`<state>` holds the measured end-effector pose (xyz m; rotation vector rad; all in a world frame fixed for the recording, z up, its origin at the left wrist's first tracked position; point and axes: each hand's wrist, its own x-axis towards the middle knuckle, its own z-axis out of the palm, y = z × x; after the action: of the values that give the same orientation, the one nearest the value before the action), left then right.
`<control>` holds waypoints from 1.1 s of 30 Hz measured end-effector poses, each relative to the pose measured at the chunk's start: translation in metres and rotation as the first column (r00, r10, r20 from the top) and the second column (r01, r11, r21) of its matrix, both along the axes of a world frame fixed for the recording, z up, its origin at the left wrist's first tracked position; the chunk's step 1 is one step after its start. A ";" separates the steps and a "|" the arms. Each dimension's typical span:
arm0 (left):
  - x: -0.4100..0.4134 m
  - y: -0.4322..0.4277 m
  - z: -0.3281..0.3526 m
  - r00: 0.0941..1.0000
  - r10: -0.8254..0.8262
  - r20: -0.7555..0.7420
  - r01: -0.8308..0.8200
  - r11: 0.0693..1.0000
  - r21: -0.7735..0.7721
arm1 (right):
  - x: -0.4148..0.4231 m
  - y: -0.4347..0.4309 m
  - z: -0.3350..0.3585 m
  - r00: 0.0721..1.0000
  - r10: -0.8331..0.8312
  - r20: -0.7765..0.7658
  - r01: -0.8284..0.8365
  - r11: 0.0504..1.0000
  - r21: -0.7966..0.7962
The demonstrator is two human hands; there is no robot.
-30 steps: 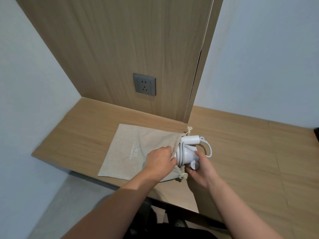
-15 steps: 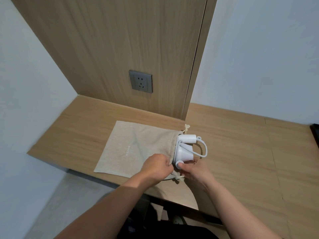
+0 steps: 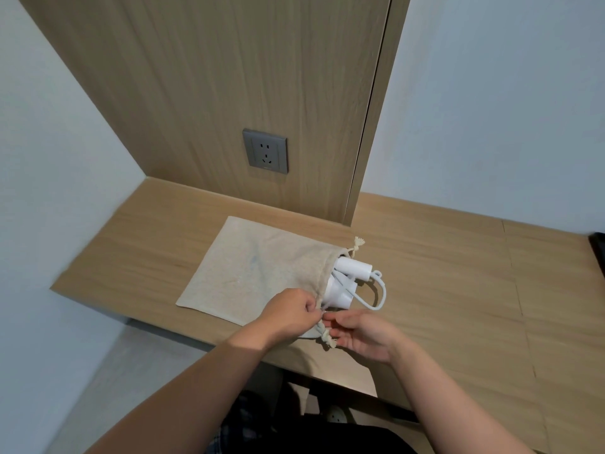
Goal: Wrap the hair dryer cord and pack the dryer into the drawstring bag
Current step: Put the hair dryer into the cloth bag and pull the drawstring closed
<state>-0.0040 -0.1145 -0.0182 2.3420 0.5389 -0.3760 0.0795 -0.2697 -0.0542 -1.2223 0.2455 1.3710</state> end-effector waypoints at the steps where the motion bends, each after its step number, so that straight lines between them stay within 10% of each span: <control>1: 0.000 -0.002 0.000 1.000 0.008 -0.003 -0.008 1.000 0.030 | 0.003 -0.003 0.001 0.999 -0.006 -0.032 0.006 1.000 -0.016; 9: 0.009 -0.011 0.013 0.999 0.025 -0.024 -0.018 0.967 0.255 | 0.042 -0.036 -0.006 0.915 -0.373 0.154 0.399 0.894 -0.204; 15: 0.031 -0.003 0.011 0.977 0.019 0.214 -0.126 0.859 0.497 | 0.048 -0.009 0.008 0.952 -0.156 0.262 0.190 0.976 -0.107; 24: 0.083 0.018 0.011 0.994 0.007 -0.107 0.034 0.924 0.380 | 0.043 0.002 0.011 0.923 -0.244 0.298 0.273 0.960 -0.060; 33: 0.110 0.003 0.025 0.965 0.197 -0.172 -0.139 0.944 0.298 | 0.049 0.009 0.020 0.924 -0.201 0.326 0.240 0.967 -0.083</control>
<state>0.1064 -0.1120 0.0064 2.5201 0.9394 -0.4832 0.1285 -0.2609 -0.0342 -1.4494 0.2351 0.9601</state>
